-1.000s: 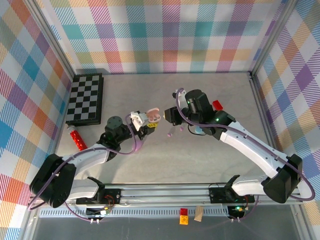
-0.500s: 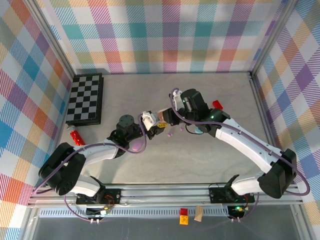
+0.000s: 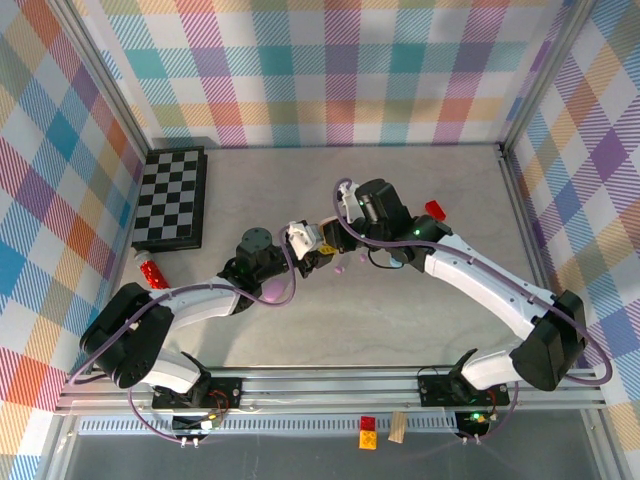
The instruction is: Insert the wireless bluetooth earbuds into the charging case
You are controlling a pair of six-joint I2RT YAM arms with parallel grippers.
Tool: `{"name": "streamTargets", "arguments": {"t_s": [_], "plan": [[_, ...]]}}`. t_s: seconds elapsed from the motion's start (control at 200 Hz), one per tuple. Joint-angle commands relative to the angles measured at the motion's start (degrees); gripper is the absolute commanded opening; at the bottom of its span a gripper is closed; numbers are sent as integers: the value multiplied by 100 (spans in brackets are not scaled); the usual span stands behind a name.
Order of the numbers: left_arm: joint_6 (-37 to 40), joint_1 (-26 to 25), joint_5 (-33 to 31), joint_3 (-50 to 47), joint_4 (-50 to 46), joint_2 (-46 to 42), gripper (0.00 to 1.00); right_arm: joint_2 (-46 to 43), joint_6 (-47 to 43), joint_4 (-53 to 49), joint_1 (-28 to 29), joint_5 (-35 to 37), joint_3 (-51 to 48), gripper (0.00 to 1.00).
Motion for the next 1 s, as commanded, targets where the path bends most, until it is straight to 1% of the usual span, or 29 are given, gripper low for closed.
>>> {"name": "streamTargets", "arguments": {"t_s": [0.0,0.17,0.295,0.365,0.425,0.615,0.77,0.91,0.995], "plan": [[92,-60,-30,124,310,-6,32,41,-116,-28,28,157,34,19],[87,-60,-39,138,310,0,32,61,-144,-77,24,237,19,19],[57,-60,-30,156,313,20,32,55,-134,-70,28,66,28,20],[37,-60,-39,170,331,29,32,42,-157,-67,29,-59,43,23],[23,-60,-60,164,373,45,32,7,-137,-52,24,16,20,27],[-164,10,-30,81,590,67,32,-341,-5,45,9,249,-223,31],[-341,114,48,-61,854,6,32,-831,95,134,-47,493,-621,36],[-157,142,136,-104,682,-57,32,-1333,348,393,-252,527,-1003,39],[-37,144,244,-108,575,-71,32,-1370,450,359,-434,422,-945,44]]}}
